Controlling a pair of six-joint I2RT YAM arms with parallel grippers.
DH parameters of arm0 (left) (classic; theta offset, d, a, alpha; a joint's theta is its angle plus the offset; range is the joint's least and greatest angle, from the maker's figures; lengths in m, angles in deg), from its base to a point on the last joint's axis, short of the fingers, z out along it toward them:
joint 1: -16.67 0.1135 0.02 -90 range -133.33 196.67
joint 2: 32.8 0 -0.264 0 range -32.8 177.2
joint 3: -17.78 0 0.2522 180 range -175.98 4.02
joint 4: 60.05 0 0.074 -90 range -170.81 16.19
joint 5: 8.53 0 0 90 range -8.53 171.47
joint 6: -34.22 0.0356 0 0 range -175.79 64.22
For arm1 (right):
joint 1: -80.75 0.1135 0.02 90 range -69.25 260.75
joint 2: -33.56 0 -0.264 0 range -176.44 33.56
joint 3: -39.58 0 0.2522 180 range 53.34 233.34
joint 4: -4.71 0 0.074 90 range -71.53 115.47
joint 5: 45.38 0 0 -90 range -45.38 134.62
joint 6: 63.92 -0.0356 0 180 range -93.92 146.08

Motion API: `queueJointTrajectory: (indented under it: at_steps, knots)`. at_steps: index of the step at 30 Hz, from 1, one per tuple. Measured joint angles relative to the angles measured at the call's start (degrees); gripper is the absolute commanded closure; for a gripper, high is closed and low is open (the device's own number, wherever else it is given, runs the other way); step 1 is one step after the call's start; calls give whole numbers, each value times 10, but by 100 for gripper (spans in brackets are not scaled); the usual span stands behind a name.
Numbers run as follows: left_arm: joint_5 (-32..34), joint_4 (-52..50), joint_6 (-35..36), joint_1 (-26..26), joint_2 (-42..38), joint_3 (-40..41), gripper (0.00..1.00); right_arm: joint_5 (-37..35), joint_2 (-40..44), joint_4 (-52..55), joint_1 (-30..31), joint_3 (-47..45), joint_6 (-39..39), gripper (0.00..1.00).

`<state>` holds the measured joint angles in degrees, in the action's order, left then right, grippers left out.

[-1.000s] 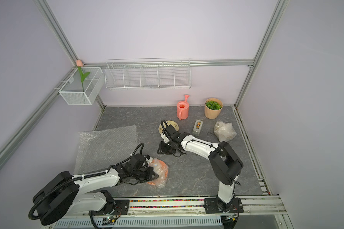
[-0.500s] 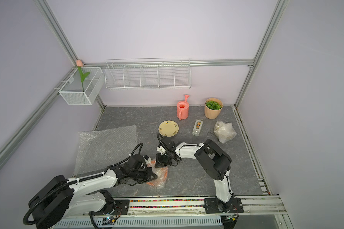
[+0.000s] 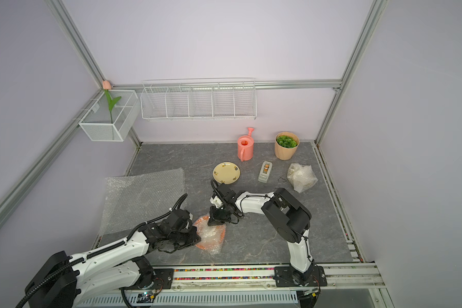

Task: Wrap dinner plates in bubble wrap
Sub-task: Stick the tape on the bubble wrap.

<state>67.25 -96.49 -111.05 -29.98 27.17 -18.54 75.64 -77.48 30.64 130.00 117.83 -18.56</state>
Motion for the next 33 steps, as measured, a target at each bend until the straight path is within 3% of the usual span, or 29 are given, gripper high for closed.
queueJointTrajectory:
  at_steps: [3, 12, 19, 33]
  knots:
    - [3, 10, -6, 0, 18, 0, 100, -7, 23, 28, 7, 0, 3, 78]
    - [-13, 39, -9, 2, 57, -9, 100, -14, 94, 63, 52, -13, -4, 78]
    - [-23, 53, -8, 2, 75, -15, 100, -19, 45, 55, 63, -44, -8, 86]
    - [-37, 70, -9, 2, 100, -24, 100, -30, 113, 68, 101, -57, -9, 91]
